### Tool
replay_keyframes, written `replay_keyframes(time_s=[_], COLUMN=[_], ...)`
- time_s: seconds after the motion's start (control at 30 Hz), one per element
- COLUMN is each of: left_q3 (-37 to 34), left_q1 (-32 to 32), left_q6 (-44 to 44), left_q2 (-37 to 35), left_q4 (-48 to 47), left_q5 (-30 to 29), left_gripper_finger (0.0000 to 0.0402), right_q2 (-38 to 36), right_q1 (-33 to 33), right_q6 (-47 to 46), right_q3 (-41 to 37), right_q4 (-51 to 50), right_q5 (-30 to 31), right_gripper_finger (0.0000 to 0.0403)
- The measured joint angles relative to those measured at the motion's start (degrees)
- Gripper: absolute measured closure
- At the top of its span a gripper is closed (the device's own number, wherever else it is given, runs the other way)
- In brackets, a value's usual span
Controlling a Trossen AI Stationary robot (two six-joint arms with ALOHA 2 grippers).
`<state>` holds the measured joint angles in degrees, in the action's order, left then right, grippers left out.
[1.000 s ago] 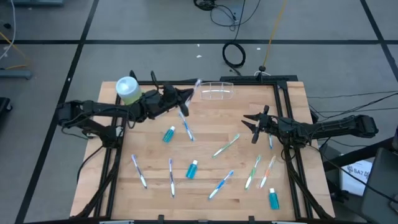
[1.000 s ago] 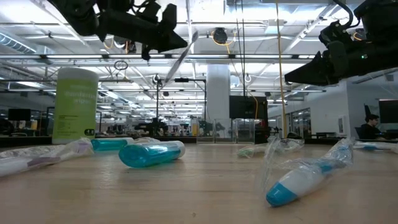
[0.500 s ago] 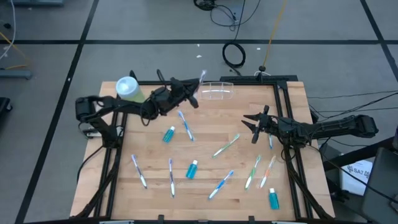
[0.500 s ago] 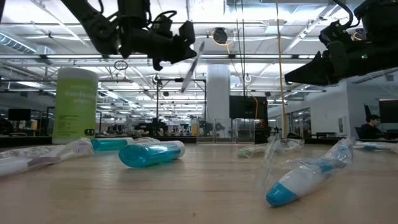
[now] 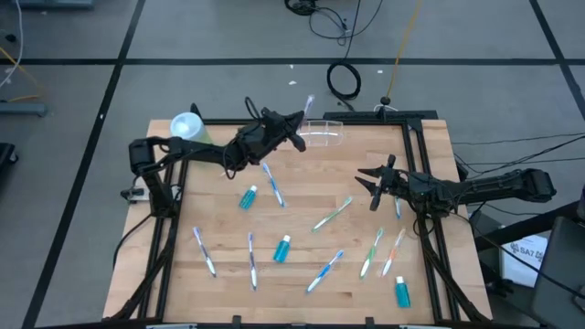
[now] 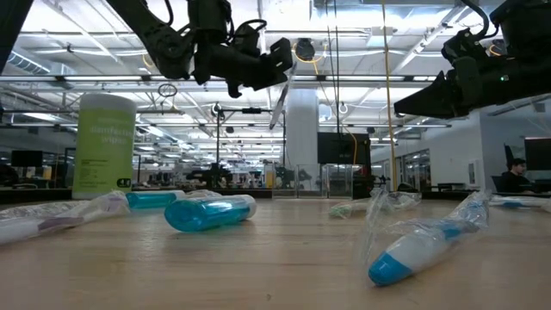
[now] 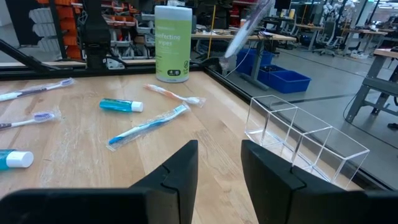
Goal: Pick & Place toothbrushing station
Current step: Put the top left purple toothbrush into the left section of the transparent organizer
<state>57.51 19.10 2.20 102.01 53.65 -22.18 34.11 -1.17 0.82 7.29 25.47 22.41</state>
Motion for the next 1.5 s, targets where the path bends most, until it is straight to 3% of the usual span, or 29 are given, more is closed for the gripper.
replay_keyframes(time_s=[0.63, 1.07, 1.2, 1.5], left_q3=[3.3, 6.9, 7.0, 14.0], left_q1=[5.4, 5.8, 6.5, 9.0], left_q6=[1.7, 0.9, 0.9, 1.2], left_q2=[0.0, 0.1, 3.0, 11.6], left_q4=[-5.0, -9.4, -5.6, -8.1], left_q5=[5.3, 2.9, 3.1, 7.1], left_gripper_finger=[0.0401, 0.0401, 0.0401, 0.0401], right_q2=[0.0, 0.0, 0.0, 0.0], right_q1=[0.0, 0.0, 0.0, 0.0], right_q6=[0.8, 1.4, 1.4, 1.4], right_q3=[0.0, 0.0, 0.0, 0.0], right_q4=[3.7, 6.0, 6.1, 6.0], right_q5=[0.0, 0.0, 0.0, 0.0], right_gripper_finger=[0.0289, 0.0289, 0.0289, 0.0289])
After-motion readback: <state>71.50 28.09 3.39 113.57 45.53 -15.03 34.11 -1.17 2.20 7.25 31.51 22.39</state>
